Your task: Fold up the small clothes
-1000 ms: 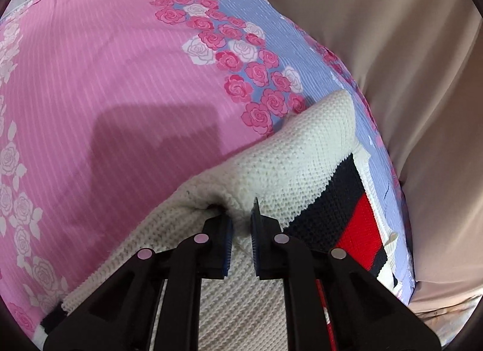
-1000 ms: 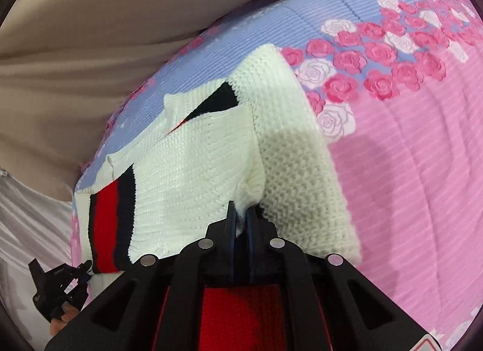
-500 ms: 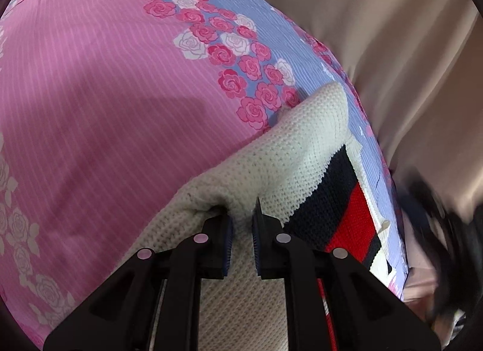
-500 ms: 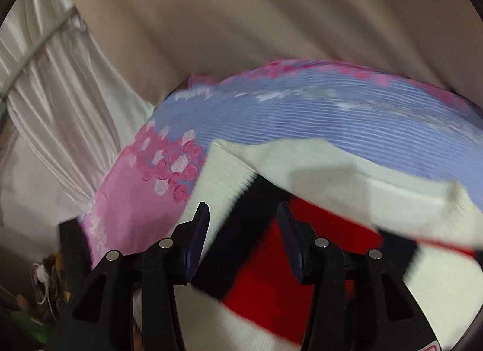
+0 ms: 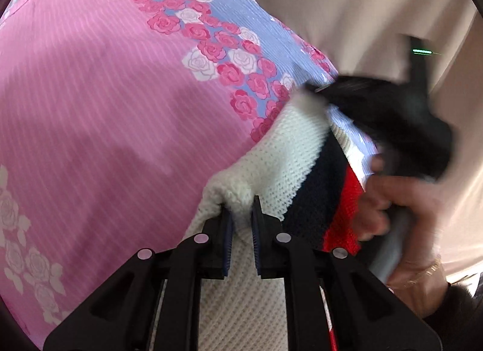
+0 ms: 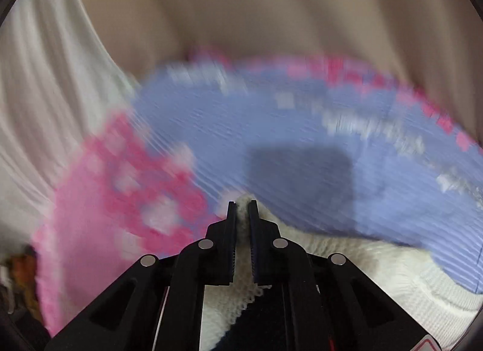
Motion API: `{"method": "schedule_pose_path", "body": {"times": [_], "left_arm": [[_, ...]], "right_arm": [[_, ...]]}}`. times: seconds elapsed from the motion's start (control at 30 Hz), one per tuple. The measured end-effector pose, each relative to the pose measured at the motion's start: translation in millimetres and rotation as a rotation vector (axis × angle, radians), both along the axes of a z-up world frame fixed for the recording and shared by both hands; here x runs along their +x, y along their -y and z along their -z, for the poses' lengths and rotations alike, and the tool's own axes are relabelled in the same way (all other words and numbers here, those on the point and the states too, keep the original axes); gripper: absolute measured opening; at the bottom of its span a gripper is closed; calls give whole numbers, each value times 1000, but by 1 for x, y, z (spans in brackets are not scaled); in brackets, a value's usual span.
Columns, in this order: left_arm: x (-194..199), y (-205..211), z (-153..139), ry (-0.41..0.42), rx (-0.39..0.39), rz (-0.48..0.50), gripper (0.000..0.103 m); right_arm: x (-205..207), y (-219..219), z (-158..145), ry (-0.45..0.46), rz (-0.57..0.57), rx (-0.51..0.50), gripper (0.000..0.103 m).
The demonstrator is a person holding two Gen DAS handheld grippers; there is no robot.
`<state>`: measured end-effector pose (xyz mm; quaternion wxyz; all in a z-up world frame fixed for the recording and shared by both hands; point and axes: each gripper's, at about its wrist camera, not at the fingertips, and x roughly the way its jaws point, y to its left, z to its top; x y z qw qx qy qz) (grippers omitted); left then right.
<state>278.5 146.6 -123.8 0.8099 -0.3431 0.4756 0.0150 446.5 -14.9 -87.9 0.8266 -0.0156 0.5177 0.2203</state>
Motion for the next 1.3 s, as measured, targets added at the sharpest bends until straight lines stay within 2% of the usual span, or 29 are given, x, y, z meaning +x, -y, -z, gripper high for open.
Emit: {"method": "schedule_pose_path", "body": {"times": [0.07, 0.13, 0.2, 0.23, 0.3, 0.33, 0.4, 0.43, 0.5, 0.53, 0.57, 0.63, 0.67, 0.77, 0.8, 0.83, 0.87, 0.9, 1.0, 1.03, 1.07, 1.1, 1.13, 1.17, 1.2, 1.3], "left_arm": [[2, 1, -2, -7, 16, 8, 12], [4, 1, -2, -13, 20, 17, 12], [5, -1, -2, -17, 14, 21, 12], [5, -1, -2, -17, 17, 24, 12], [5, 0, -3, -8, 44, 39, 12], [4, 1, -3, -3, 57, 43, 12], [4, 5, -5, -8, 79, 34, 12], [4, 5, -5, -15, 79, 20, 12], [3, 5, -6, -32, 67, -13, 12], [2, 4, -6, -38, 60, -26, 12], [1, 4, -6, -41, 58, -33, 12], [2, 5, -5, -39, 73, -34, 12], [2, 5, -5, -37, 81, -33, 12], [2, 9, -5, -30, 110, -35, 12], [2, 11, -5, -28, 121, -39, 12], [2, 12, -5, -28, 127, -43, 12], [1, 12, -6, -29, 130, -49, 12], [1, 13, -6, -30, 134, -54, 12], [2, 14, -7, -41, 142, -58, 12], [2, 15, -7, -44, 142, -59, 12], [2, 15, -7, -46, 141, -60, 12], [2, 15, -7, -48, 140, -58, 12], [3, 14, -7, -51, 137, -56, 12], [3, 14, -7, -52, 134, -54, 12], [3, 12, -7, -54, 127, -53, 12], [4, 8, -7, -47, 114, -48, 12]], "right_arm": [[0, -1, -6, 23, 27, 5, 8], [-13, 18, -30, 34, 79, 126, 11], [-49, 55, -62, 122, 146, 219, 14], [-73, 76, -71, 137, 186, 261, 17], [-105, 98, -66, 85, 230, 318, 17], [-115, 98, -57, 42, 233, 313, 17], [-128, 84, -35, -32, 192, 256, 14], [-132, 79, -23, -53, 172, 233, 9], [-138, 95, -8, -49, 206, 165, 6], [-144, 113, -3, -43, 237, 159, 0], [-154, 150, 1, -53, 281, 205, 0], [-177, 210, 3, -46, 400, 195, 0], [-197, 256, 4, -38, 480, 183, 0], [-249, 352, 9, -40, 642, 233, 0], [-261, 370, 7, -40, 694, 206, 0], [-271, 382, 5, -37, 749, 142, 9], [-281, 391, 3, -29, 775, 126, 3], [-289, 399, 0, -34, 787, 197, 4], [-287, 389, -6, -17, 767, 276, 30], [-280, 382, -7, -6, 746, 286, 49], [-273, 374, -5, -6, 727, 289, 57], [-261, 363, 0, -22, 699, 280, 56], [-254, 354, 4, -37, 679, 265, 42], [-249, 346, 7, -45, 654, 252, 7], [-243, 340, 6, -47, 632, 242, 9], [-257, 355, -19, 73, 666, 255, 8]]}}
